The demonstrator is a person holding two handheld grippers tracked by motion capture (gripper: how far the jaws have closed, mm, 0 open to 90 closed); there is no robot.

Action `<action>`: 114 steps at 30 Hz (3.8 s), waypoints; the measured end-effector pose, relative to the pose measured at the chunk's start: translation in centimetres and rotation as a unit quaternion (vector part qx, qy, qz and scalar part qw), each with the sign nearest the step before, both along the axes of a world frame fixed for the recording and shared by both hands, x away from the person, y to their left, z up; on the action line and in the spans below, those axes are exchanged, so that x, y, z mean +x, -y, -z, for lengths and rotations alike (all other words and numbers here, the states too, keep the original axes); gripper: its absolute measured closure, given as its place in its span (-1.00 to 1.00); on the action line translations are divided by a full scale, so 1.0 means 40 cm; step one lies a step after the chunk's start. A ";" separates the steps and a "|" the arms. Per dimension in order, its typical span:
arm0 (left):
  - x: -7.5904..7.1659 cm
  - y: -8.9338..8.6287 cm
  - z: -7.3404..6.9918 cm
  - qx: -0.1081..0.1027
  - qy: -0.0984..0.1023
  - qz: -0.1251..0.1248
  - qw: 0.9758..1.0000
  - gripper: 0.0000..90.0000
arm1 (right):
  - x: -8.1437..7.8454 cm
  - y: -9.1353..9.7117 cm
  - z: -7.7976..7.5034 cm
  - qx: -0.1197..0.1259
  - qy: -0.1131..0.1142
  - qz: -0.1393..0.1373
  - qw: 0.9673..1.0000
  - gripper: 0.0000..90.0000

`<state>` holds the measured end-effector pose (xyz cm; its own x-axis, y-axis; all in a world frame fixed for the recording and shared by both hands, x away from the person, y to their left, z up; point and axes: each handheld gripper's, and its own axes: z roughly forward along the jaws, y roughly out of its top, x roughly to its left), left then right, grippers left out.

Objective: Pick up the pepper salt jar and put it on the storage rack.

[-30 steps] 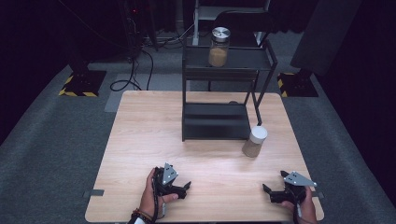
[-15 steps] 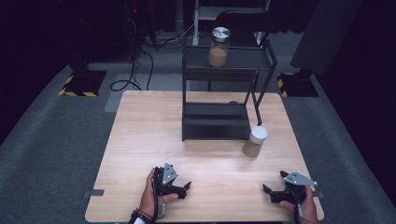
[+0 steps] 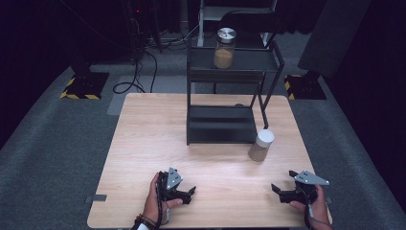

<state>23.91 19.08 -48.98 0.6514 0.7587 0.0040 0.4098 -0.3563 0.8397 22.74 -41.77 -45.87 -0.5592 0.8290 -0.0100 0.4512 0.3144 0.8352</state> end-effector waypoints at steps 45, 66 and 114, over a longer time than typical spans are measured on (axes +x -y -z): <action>0.000 -0.001 0.000 0.000 0.000 0.001 1.000 -0.94 | 0.194 -0.096 -0.130 0.018 0.036 -0.013 0.999 -0.92; 0.003 -0.004 0.000 -0.001 0.000 0.008 1.000 -0.94 | 0.268 -0.125 -0.088 0.037 0.031 -0.013 0.999 -0.56; 0.004 -0.003 0.000 0.001 0.000 0.010 1.000 -0.94 | 0.193 -0.165 -0.316 0.032 0.109 0.047 0.992 -0.24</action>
<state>24.06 19.20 -48.97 0.6658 0.7461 0.0059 0.4021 -0.3654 0.8395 30.48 -35.15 -33.23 -0.4698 0.8802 -0.0672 0.2826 0.2221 0.9332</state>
